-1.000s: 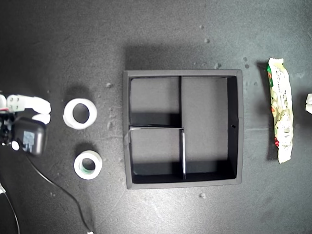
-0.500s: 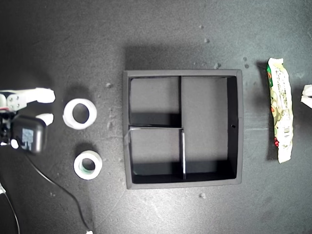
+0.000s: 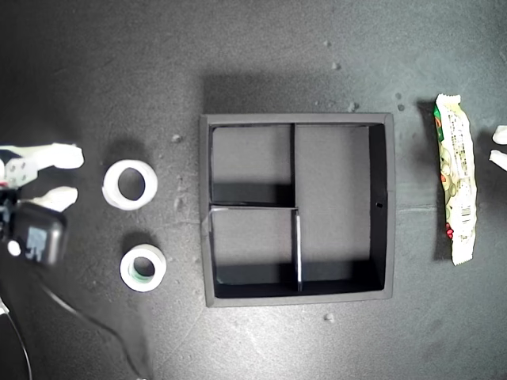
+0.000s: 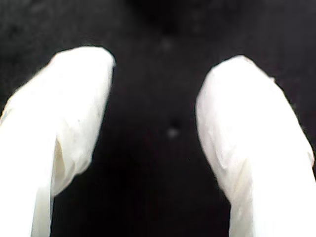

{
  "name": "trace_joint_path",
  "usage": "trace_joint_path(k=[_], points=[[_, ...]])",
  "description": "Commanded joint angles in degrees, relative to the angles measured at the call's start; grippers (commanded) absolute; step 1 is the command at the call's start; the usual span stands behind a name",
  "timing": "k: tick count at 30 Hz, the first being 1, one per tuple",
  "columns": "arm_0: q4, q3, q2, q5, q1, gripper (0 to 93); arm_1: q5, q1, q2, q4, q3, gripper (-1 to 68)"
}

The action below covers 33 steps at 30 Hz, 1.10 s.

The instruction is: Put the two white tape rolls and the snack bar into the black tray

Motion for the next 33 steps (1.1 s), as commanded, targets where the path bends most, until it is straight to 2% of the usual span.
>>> trace_joint_path(k=[1,6,12,19,27,33], points=[[-4.75,-13.36,-19.60,4.13,1.85,14.9,-14.15,0.97,-0.18,-0.09,0.70,5.9],[-5.98,-25.58,-45.09,6.86,4.22,15.1,-14.24,1.23,-0.18,-0.09,0.70,6.0],[-12.04,-27.51,-53.88,6.68,7.03,14.7,-14.41,1.23,-0.18,-0.09,0.70,5.2],[-18.19,-27.51,-60.91,6.86,7.91,14.9,-14.33,1.14,-0.18,-0.09,0.70,5.5],[-21.18,-29.97,-69.70,8.35,6.86,15.1,-14.15,0.79,-0.18,-0.53,0.70,5.6],[-22.06,-32.61,-80.42,9.58,3.16,14.9,-15.03,-0.18,0.35,-4.75,0.70,6.0]])
